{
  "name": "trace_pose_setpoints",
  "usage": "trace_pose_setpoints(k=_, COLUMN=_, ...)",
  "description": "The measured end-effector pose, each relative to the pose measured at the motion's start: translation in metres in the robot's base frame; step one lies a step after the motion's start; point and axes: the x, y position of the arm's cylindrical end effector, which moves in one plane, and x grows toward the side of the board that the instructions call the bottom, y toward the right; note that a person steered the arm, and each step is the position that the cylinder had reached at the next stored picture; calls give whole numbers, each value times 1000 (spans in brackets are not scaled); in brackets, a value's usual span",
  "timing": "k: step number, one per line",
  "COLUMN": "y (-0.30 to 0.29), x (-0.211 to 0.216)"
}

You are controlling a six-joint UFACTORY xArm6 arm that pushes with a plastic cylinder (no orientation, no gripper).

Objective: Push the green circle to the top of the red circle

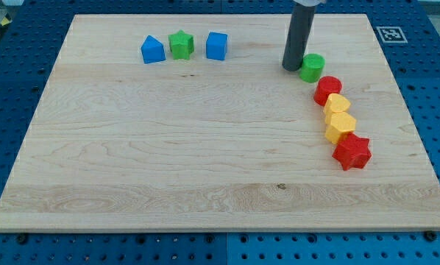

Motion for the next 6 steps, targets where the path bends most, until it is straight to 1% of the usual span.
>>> trace_pose_setpoints(k=1, y=14, x=0)
trace_pose_setpoints(k=2, y=7, x=-1)
trace_pose_setpoints(k=3, y=-7, x=-26)
trace_pose_setpoints(k=4, y=12, x=-36)
trace_pose_setpoints(k=5, y=38, x=-36)
trace_pose_setpoints(k=6, y=41, x=-35)
